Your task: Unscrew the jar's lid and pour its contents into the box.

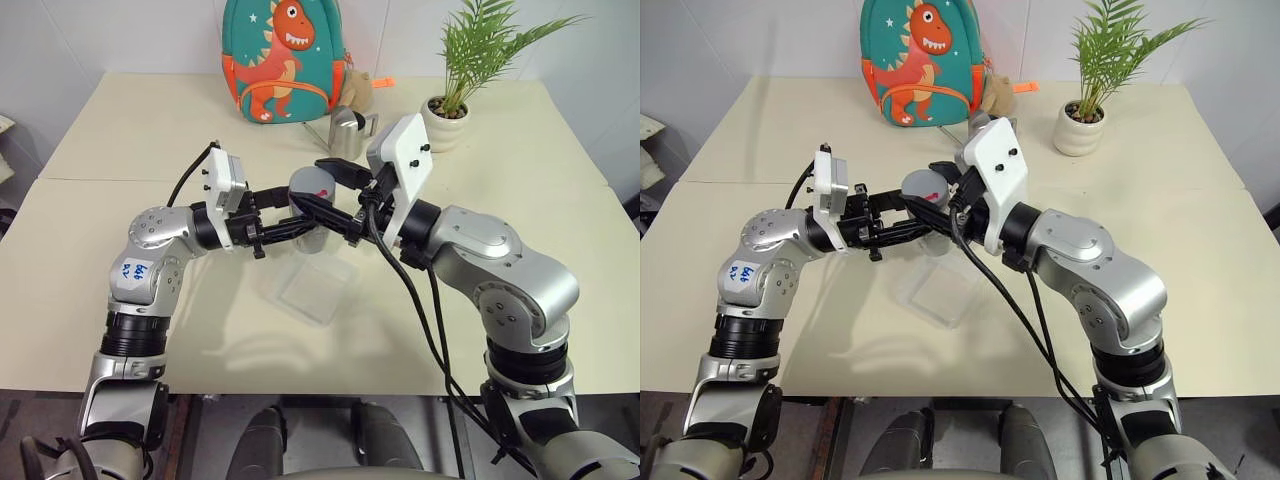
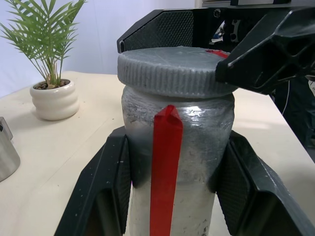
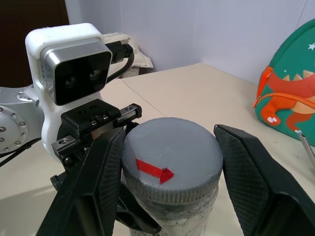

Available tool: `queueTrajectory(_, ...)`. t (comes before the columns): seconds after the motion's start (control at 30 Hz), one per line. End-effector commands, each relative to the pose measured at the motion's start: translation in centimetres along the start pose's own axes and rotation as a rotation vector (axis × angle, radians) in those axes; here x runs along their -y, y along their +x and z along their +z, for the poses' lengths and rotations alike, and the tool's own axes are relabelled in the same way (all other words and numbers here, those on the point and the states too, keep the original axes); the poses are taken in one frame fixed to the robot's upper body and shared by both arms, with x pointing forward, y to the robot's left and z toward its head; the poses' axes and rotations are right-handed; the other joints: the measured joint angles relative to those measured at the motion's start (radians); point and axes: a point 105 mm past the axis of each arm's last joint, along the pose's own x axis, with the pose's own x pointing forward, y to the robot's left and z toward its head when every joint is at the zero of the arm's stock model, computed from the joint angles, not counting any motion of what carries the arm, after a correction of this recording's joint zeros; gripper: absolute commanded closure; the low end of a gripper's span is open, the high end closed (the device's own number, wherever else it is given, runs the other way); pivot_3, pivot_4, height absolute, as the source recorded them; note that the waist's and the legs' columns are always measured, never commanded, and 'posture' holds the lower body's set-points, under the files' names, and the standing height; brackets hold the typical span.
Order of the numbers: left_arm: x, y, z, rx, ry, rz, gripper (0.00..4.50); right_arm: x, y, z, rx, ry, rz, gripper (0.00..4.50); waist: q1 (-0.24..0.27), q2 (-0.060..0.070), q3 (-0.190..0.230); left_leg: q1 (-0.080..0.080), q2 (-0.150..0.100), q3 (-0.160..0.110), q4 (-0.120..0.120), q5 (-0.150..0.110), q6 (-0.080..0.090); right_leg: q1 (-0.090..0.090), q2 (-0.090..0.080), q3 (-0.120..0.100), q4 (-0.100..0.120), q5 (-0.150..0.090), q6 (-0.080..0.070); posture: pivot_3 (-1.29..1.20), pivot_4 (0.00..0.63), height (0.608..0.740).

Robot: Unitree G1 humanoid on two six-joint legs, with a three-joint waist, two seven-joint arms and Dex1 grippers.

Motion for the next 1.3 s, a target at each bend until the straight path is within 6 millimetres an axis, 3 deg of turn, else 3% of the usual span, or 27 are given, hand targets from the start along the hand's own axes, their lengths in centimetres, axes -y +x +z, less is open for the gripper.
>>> queueTrajectory(0.03, 0.9, 0.2, 2.0, 0.071, 0.058, -0.042, 2.56, -2.3, -0.2, 1.0, 0.036, -0.026, 0.150, 1.97, 0.000, 0.000, 0.000, 0.000, 0.000, 0.000, 0.000, 0.000, 0.000, 0.000, 0.000, 0.000, 0.000, 0.000, 0.000, 0.00, 0.150, 0.740)
queueTrajectory(0.2, 1.4, -0.1, 2.2, 0.086, 0.047, -0.103, 2.56, -4.3, -1.4, 1.8, 0.046, -0.050, 0.383, 1.97, 0.001, 0.000, 0.000, 0.000, 0.000, 0.000, 0.000, 0.000, 0.000, 0.000, 0.000, 0.000, -0.001, 0.000, 0.000, 0.00, 0.150, 0.740)
queueTrajectory(0.43, 1.6, -0.9, 2.3, 0.068, 0.046, -0.203, 2.56, -5.2, -2.9, 2.9, 0.062, -0.065, 0.612, 1.97, 0.000, 0.000, 0.000, 0.000, 0.000, 0.000, 0.000, 0.000, 0.000, 0.000, 0.000, 0.000, -0.001, 0.000, 0.000, 0.00, 0.150, 0.740)
queueTrajectory(1.0, 1.9, -1.1, 3.1, 0.055, 0.028, -0.324, 2.56, -4.5, -2.9, 2.7, 0.056, -0.048, 0.633, 1.97, 0.000, 0.000, 0.000, 0.000, 0.000, 0.000, 0.000, 0.000, 0.001, 0.000, 0.000, 0.000, -0.001, 0.000, 0.000, 0.00, 0.150, 0.740)
queueTrajectory(1.2, 2.4, -1.0, 3.3, 0.057, 0.026, -0.342, 2.56, -4.0, -2.4, 2.5, 0.053, -0.053, 0.585, 0.02, 0.000, 0.000, 0.000, 0.000, 0.000, 0.000, 0.000, 0.000, 0.001, 0.000, 0.000, 0.000, -0.001, 0.000, 0.000, 0.00, 0.150, 0.740)
queueTrajectory(1.3, 2.8, -1.1, 3.2, 0.045, 0.024, -0.362, 2.56, -3.7, -2.2, 2.5, 0.060, -0.060, 0.566, 0.02, 0.000, 0.000, 0.000, 0.000, 0.000, 0.000, 0.000, 0.000, 0.001, 0.000, 0.000, 0.000, -0.001, 0.000, 0.000, 0.00, 0.150, 0.740)
